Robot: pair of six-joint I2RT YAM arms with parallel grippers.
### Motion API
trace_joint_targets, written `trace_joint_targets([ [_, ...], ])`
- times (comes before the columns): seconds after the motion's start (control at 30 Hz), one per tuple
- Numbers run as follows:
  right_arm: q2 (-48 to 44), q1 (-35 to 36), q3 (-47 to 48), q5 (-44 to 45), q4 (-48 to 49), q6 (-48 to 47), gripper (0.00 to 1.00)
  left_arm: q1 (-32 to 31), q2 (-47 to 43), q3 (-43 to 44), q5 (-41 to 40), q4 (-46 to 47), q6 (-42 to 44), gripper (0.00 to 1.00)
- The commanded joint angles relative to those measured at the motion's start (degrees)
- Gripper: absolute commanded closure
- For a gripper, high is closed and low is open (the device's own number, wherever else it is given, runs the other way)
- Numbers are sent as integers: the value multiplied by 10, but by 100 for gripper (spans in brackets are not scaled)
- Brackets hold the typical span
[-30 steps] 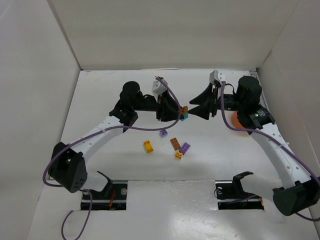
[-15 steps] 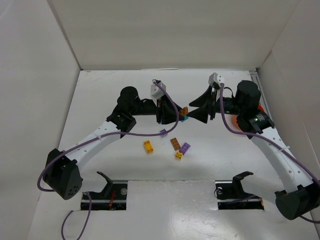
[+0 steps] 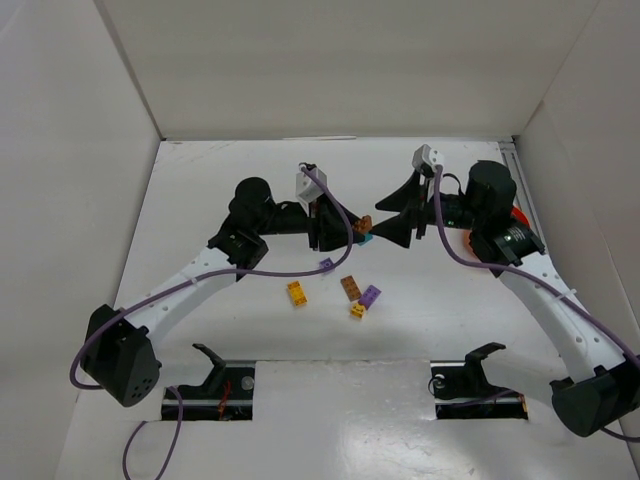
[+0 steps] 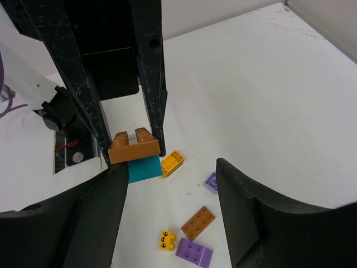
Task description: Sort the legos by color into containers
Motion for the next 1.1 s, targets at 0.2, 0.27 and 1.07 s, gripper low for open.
trace_joint_targets([
  [0.2, 3, 37, 23, -40, -41, -37, 24, -7, -24, 3, -18, 91, 0, 100],
  [0.27, 3, 37, 30, -16, -63, -59, 13, -7, -24, 3, -18, 91, 0, 100],
  [1.07, 8, 19, 74, 6, -82, -74, 12, -7, -24, -2, -7, 96, 0, 100],
])
